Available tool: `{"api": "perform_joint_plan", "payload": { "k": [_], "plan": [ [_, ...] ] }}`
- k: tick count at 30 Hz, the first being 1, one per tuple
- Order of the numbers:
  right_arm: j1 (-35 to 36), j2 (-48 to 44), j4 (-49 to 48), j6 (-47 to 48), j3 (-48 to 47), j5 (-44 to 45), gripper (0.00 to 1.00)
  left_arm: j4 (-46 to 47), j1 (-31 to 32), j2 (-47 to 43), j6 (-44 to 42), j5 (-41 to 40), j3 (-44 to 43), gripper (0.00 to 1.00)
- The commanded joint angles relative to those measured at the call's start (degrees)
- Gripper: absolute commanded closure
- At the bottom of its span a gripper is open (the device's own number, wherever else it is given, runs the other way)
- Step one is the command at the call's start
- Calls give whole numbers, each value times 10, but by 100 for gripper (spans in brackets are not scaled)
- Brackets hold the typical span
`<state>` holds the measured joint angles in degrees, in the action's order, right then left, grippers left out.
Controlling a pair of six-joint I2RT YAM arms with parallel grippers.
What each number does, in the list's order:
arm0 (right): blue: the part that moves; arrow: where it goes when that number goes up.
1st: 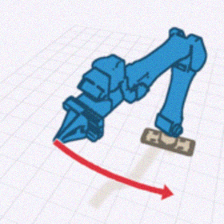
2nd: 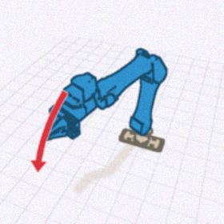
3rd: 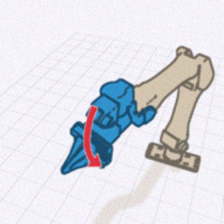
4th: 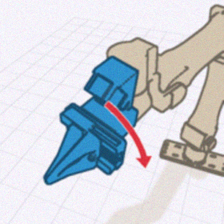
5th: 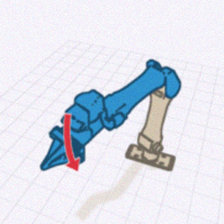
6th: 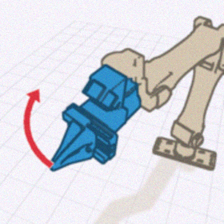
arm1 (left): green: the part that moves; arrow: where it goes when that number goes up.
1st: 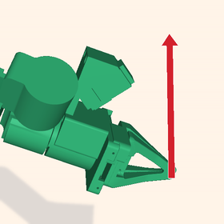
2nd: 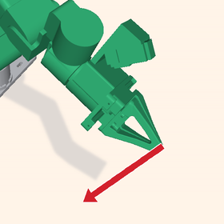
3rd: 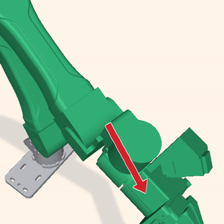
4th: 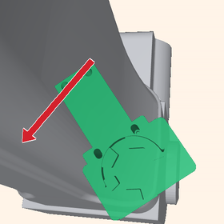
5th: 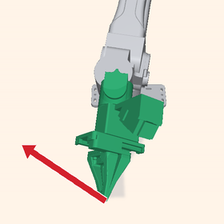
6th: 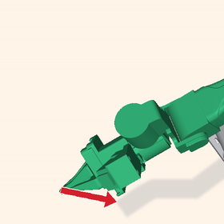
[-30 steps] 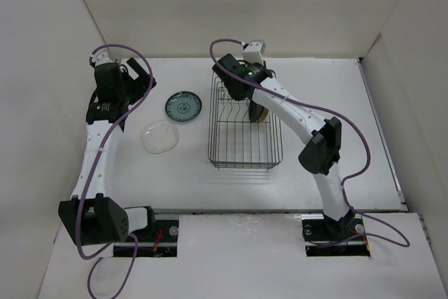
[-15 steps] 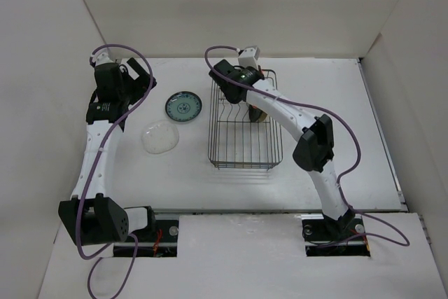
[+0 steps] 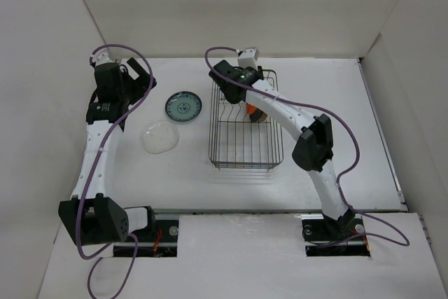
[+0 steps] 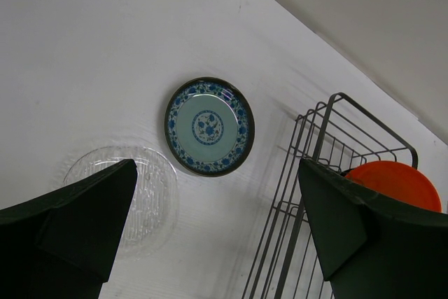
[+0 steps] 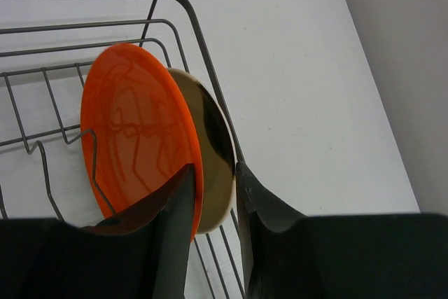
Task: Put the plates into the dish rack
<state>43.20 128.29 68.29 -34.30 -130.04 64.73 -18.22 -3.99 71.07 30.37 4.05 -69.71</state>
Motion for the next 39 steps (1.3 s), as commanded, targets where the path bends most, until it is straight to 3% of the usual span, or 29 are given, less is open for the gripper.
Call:
{"api": "perform_joint_plan", "payload": {
  "k": [1,8,9,11,12,15,17,19,21,24,30,33,39],
  "plan": [
    [7,-3,-4,0,-17,7,65,15,-4,-21,2,-1,5,0],
    [14,-14,-9,0,-17,-5,63,15,-4,-21,2,-1,5,0],
    [20,-14,-9,0,-17,-10,54,15,-4,-21,2,-1,5,0],
    [20,-29,-9,0,-17,-10,47,15,-4,-21,2,-1,5,0],
    [26,-29,-9,0,-17,-10,36,15,-4,-21,2,-1,5,0],
    [31,-51,-4,0,-17,-18,33,15,-4,-21,2,-6,5,0],
    [31,-66,-15,6,-17,-61,30,15,-4,-21,2,-13,5,0],
    [31,-109,-105,80,26,-127,27,10,-4,-21,-3,-30,5,0],
    [42,-152,-254,144,117,-277,24,5,-4,-15,-3,-39,0,0],
    [42,-210,-349,186,167,-446,12,-2,-4,-9,-3,-64,0,0],
    [42,-144,-267,214,8,-469,12,-15,-9,30,3,-80,-5,0],
    [42,-202,-310,219,78,-487,11,-6,-15,63,-8,-49,-5,0],
    [42,-379,-399,266,244,-591,9,8,-33,186,-65,21,-102,0]
  ]
}}
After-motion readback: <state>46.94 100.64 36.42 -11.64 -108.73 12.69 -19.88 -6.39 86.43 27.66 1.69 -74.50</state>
